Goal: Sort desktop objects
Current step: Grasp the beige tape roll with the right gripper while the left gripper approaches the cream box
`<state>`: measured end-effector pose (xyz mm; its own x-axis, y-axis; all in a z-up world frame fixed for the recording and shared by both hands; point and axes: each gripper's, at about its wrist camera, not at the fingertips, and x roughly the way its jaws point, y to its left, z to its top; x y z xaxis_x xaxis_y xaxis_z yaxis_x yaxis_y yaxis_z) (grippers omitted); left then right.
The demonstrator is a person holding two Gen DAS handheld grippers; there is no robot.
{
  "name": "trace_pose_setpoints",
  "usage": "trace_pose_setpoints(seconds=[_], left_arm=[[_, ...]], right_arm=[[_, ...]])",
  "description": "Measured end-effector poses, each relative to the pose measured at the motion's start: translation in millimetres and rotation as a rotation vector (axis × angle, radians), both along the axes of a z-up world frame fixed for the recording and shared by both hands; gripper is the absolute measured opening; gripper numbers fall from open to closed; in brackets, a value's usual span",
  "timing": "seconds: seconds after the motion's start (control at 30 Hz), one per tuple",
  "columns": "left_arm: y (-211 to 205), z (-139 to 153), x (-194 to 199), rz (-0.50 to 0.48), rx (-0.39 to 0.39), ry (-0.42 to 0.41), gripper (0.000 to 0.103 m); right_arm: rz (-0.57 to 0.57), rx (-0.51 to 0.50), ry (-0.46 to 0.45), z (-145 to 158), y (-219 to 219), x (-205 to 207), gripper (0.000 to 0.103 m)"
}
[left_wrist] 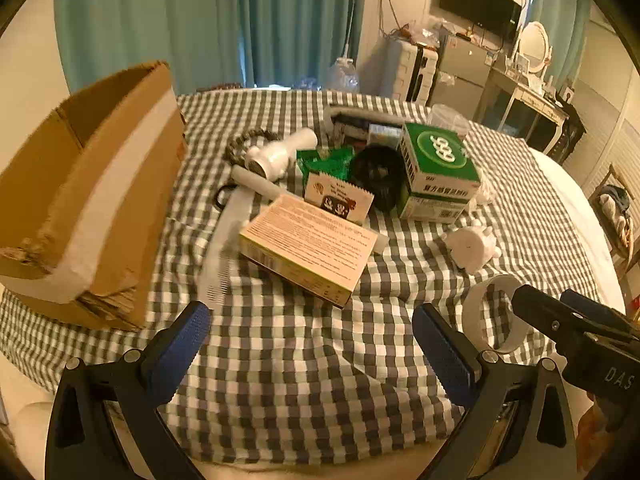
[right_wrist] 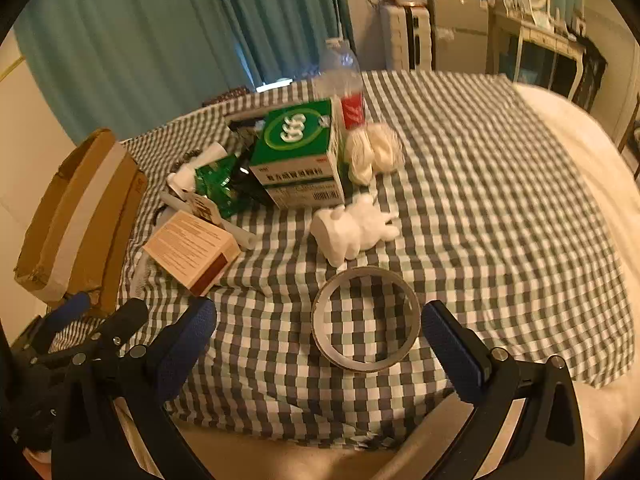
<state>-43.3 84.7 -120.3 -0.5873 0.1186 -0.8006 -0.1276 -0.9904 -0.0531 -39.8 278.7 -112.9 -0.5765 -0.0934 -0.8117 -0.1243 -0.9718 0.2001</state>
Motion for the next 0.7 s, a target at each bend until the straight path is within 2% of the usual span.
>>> trace_pose_setpoints(seconds=[0.3,0.57,0.7], left_arm=[[3,-27,-29,0.072,0.028,-0.068,0.103],[10,-28,-49,0.103,0.071,-0.076,0.103],[21,-34,-60,0.108,0.069,-0.097,0.103]], right_arm=[[-0.037,-0.048,-0.117,-36,16,-29,0.103],[-0.094,0.0,-0.182,-49,25,-40,0.103],[-0.142,0.006,-0.263,-62,32,-43,0.103]])
